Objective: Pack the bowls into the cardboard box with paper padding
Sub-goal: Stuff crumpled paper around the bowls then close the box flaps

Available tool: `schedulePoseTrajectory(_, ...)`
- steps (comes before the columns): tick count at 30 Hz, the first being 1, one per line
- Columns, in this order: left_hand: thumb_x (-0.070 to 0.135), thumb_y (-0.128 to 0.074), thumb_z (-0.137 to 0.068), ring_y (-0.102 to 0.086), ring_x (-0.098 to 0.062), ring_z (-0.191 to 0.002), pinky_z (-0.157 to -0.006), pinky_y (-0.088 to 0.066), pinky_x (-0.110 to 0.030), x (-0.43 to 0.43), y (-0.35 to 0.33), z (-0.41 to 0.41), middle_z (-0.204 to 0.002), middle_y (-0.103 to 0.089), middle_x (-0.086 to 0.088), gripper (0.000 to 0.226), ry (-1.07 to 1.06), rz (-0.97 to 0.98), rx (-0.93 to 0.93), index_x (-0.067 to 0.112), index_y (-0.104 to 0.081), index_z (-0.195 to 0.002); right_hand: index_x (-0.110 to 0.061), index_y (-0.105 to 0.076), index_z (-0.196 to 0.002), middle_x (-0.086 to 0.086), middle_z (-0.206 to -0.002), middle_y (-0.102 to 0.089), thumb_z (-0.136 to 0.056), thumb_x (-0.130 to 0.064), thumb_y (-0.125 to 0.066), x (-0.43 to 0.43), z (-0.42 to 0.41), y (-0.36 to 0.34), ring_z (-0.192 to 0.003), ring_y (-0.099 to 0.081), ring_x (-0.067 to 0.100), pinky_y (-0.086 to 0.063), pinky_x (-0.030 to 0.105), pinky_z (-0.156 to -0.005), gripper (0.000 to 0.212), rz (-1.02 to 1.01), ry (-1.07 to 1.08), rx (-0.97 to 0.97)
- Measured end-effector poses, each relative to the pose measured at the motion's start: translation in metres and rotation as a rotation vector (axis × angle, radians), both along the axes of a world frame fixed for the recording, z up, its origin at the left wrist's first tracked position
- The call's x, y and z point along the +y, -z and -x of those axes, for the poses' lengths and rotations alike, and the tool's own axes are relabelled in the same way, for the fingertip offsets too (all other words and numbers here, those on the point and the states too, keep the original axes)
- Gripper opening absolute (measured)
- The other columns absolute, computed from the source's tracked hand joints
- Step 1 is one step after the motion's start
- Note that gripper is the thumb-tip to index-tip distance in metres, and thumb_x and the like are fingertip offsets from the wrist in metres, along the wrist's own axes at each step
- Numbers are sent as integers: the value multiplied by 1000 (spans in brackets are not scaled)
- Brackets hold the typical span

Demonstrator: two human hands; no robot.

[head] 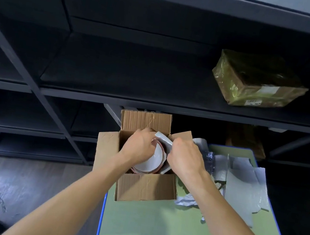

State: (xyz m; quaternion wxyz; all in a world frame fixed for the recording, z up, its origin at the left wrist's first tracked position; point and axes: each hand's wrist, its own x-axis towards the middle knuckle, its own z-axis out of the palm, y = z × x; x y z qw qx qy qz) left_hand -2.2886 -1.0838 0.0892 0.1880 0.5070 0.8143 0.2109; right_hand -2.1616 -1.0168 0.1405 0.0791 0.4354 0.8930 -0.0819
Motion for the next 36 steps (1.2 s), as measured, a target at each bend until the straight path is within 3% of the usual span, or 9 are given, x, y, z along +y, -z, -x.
schedulePoseTrajectory(3, 24, -48, -101, -59, -23, -86, -70, -42, -28, 11, 2, 8, -105, -67, -9, 24, 10, 70, -40, 8, -63, -111, -4, -63, -110, 16, -106, -67, -92, -10, -56, 2, 1, 2, -100, -65, 34, -43, 32, -66, 20, 15, 0, -28)
schedulePoseTrajectory(8, 16, -62, -87, -60, -19, -98, -77, -45, -27, 8, 8, 12, -108, -64, -1, 34, -53, -146, -169, 20, -53, -119, -7, -64, -110, 12, -105, -70, -94, -13, -53, 5, 7, 13, -103, -64, 29, -35, 28, -71, 20, -10, -42, -51)
schedulePoseTrajectory(10, 19, -64, -86, -59, -14, -95, -80, -48, -29, 4, 9, 11, -103, -62, 3, 38, 45, -219, -125, 29, -56, -122, -10, -63, -114, 10, -106, -70, -95, -18, -53, 5, 12, 20, -102, -64, 28, -37, 29, -72, 23, 11, -46, -58)
schedulePoseTrajectory(13, 22, -62, -91, -61, -17, -95, -81, -50, -35, 4, 13, 11, -99, -62, 4, 22, 81, -239, -34, 31, -73, -107, -11, -52, -125, 11, -108, -69, -95, -21, -52, 2, 10, 23, -101, -65, 31, -38, 33, -67, 31, 5, -19, -9)
schedulePoseTrajectory(18, 20, -59, -95, -56, -22, -100, -75, -46, -30, 10, 16, 8, -105, -63, 1, 24, 101, -207, 118, 31, -74, -109, -11, -54, -107, 13, -107, -64, -96, -16, -50, -9, -14, 12, -100, -61, 36, -35, 34, -65, 13, -35, -9, 61)
schedulePoseTrajectory(23, 16, -56, -93, -55, -25, -105, -75, -49, -35, 13, 16, -2, -110, -60, 2, 33, 201, -61, 215, 37, -70, -114, -9, -59, -105, 12, -105, -68, -92, -8, -49, -12, -11, 28, -98, -63, 35, -31, 34, -68, 17, -20, -97, 47)
schedulePoseTrajectory(26, 6, -57, -87, -57, -26, -103, -81, -49, -36, 12, 18, -4, -115, -62, 2, 43, 212, -95, 226, 31, -65, -122, -11, -62, -95, 9, -94, -68, -85, -9, -59, -16, -19, 38, -83, -66, 36, -31, 34, -61, 11, -109, -120, 140)
schedulePoseTrajectory(31, 1, -61, -85, -60, -28, -90, -77, -51, -40, 12, 25, -2, -102, -67, -1, 31, 226, -203, 200, 20, -72, -106, -12, -57, -80, 5, -76, -57, -77, -8, -66, -7, -32, 50, -58, -61, 36, -43, 37, -45, 10, -197, -86, 213)
schedulePoseTrajectory(36, 8, -55, -87, -58, -28, -96, -78, -49, -38, 24, 19, -11, -101, -69, 1, 32, 224, -129, 282, 26, -75, -103, -12, -60, -78, 6, -73, -54, -62, -6, -78, 2, -32, 51, -49, -57, 34, -30, 30, -42, 24, -200, -120, 195)
